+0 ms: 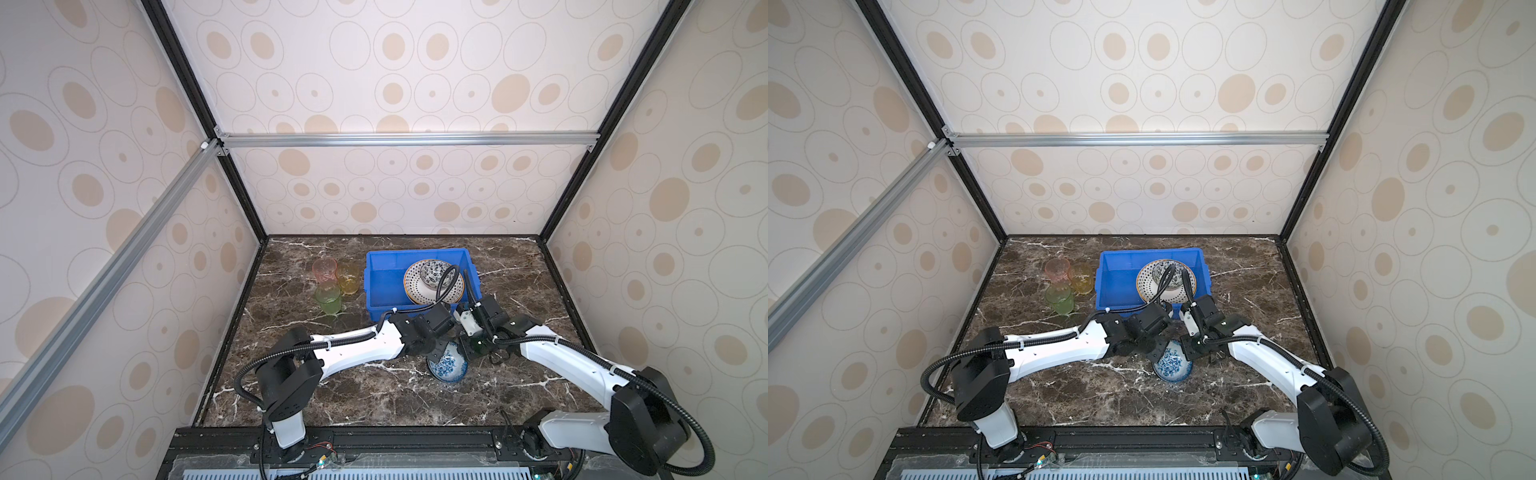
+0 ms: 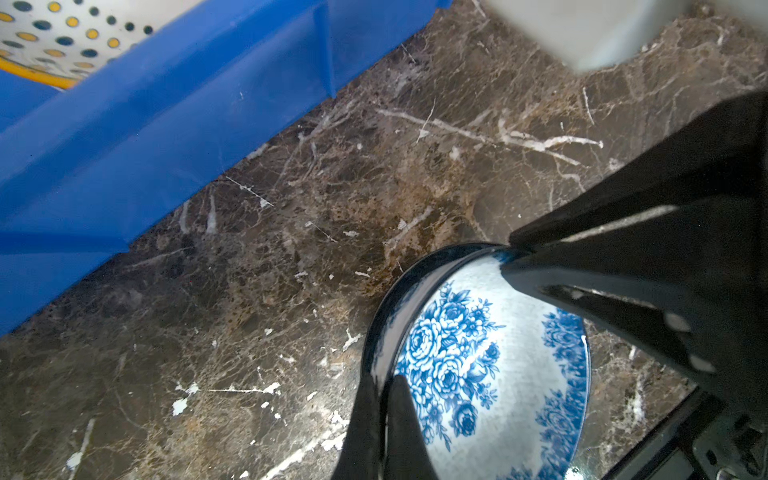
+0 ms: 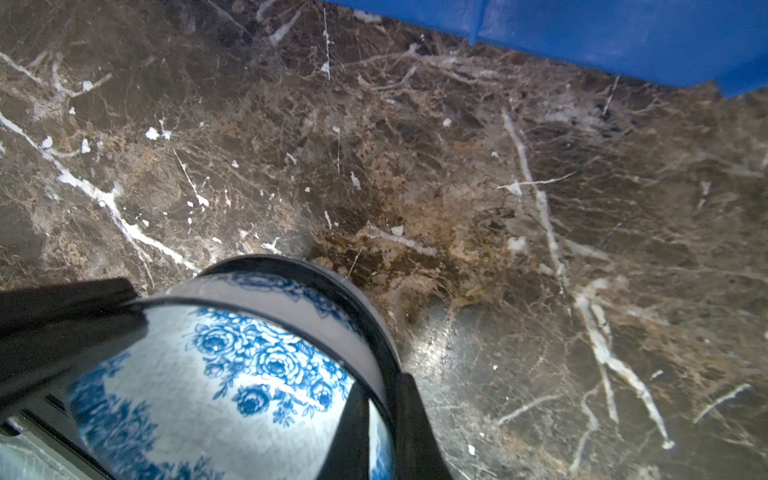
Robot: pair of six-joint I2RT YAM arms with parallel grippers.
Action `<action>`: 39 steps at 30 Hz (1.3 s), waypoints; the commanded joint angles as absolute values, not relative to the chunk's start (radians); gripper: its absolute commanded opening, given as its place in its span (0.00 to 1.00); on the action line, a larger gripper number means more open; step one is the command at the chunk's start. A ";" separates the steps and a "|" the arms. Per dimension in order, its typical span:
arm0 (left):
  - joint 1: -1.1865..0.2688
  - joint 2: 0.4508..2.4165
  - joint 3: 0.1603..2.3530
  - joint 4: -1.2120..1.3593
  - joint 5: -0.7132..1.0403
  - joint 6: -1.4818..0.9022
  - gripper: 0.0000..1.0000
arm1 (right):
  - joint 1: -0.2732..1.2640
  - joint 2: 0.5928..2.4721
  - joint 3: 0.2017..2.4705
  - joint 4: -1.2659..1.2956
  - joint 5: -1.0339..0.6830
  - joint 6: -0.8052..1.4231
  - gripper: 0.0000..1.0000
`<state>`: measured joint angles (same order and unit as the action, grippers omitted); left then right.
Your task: Place the mixed dishes into the plastic bin
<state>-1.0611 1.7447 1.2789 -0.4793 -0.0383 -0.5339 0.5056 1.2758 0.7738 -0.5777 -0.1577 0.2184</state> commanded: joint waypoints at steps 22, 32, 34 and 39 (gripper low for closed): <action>-1.058 1.607 1.210 -0.360 -0.035 -0.626 0.17 | 0.514 1.210 0.838 -0.634 -0.109 0.273 0.00; -1.052 1.583 1.168 -0.347 -0.042 -0.635 0.20 | 0.527 1.203 0.861 -0.651 -0.119 0.282 0.00; -1.052 1.578 1.164 -0.347 -0.047 -0.635 0.20 | 0.534 1.197 0.873 -0.666 -0.123 0.284 0.00; -1.046 1.562 1.151 -0.339 -0.051 -0.634 0.20 | 0.543 1.171 0.885 -0.682 -0.137 0.294 0.00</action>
<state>-1.0538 1.5970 1.1587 -0.3523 -0.0326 -0.6182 0.5358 1.2057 0.8455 -0.6777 -0.1211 0.2764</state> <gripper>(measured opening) 0.200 0.052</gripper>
